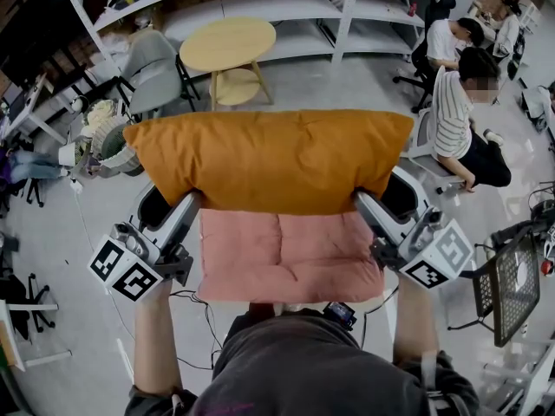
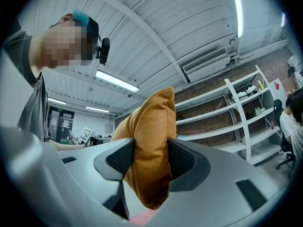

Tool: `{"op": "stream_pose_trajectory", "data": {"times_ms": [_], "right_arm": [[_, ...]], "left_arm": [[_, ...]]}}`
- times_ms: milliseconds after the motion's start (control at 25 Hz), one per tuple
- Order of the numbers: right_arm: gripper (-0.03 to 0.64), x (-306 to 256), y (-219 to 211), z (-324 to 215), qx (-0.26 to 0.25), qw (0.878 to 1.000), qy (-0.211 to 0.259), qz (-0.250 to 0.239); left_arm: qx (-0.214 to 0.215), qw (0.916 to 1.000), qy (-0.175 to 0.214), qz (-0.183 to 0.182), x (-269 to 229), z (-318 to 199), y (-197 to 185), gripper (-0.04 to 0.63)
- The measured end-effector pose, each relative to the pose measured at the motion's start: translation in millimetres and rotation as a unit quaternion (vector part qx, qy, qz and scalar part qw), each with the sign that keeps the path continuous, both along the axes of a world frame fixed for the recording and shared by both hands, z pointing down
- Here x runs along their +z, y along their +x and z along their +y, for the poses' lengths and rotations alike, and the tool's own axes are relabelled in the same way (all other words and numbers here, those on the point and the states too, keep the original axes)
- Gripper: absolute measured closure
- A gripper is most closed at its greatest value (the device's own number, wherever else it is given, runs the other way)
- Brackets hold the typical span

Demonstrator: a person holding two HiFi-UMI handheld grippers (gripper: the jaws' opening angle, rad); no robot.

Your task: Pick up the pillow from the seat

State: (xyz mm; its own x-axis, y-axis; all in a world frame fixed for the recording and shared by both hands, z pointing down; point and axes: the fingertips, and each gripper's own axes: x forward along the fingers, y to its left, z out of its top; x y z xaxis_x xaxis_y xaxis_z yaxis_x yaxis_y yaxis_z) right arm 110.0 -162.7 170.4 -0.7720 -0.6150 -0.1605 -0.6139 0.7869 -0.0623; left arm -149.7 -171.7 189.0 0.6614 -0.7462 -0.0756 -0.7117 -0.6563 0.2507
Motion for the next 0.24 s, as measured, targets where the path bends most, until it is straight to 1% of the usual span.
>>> {"op": "stream_pose_trajectory", "data": {"times_ms": [240], "right_arm": [[0.405, -1.4, -1.1, -1.6, 0.0, 1.0, -0.002, -0.001]], "left_arm": [[-0.001, 1.0, -0.001, 0.0, -1.8, -1.3, -1.3, 0.327]]}}
